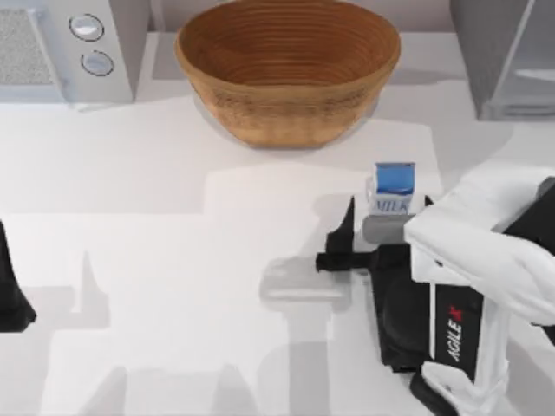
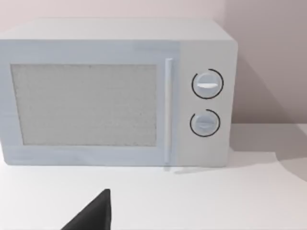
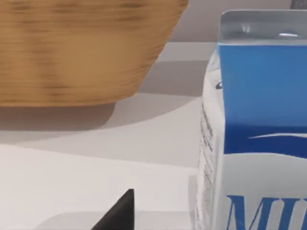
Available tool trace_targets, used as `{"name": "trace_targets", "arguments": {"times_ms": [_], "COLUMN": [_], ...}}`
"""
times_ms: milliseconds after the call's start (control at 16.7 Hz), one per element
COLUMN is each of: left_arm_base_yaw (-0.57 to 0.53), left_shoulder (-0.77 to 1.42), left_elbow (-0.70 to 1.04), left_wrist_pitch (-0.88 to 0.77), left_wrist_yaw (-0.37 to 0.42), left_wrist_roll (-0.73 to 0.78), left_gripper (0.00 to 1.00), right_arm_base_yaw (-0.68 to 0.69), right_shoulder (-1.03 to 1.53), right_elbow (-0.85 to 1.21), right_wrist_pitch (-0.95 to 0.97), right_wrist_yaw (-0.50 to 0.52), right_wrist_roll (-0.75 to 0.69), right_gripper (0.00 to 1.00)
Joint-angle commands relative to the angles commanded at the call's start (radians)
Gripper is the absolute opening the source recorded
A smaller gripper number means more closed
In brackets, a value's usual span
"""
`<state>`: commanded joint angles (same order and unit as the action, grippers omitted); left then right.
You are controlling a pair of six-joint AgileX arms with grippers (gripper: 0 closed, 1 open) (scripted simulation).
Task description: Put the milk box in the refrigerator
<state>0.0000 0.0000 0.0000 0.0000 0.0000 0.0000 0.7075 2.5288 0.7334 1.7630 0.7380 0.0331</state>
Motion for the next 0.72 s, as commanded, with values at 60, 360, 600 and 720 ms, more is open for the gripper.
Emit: {"name": "trace_targets", "arguments": {"times_ms": [60, 360, 600, 720], "left_arm_base_yaw": [0.000, 0.000, 0.000, 0.000], "left_shoulder": [0.000, 0.000, 0.000, 0.000], "left_elbow": [0.000, 0.000, 0.000, 0.000], "left_wrist_pitch": [0.000, 0.000, 0.000, 0.000], "left_wrist_yaw": [0.000, 0.000, 0.000, 0.000], "left_wrist_roll": [0.000, 0.000, 0.000, 0.000], "left_gripper": [1.00, 1.00, 1.00, 1.00], "right_arm_base_yaw": [-0.008, -0.054, -0.083, -0.086], "right_shoulder": [-0.005, -0.009, -0.005, -0.004], "right_elbow": [0.011, 0.075, 0.117, 0.121], "right_wrist_pitch": [-0.003, -0.058, -0.096, -0.099], "right_wrist_yaw": [-0.002, -0.045, -0.075, -0.078], "right_wrist_roll": [-0.008, -0.023, -0.022, -0.022], "right_gripper": [1.00, 1.00, 1.00, 1.00]}}
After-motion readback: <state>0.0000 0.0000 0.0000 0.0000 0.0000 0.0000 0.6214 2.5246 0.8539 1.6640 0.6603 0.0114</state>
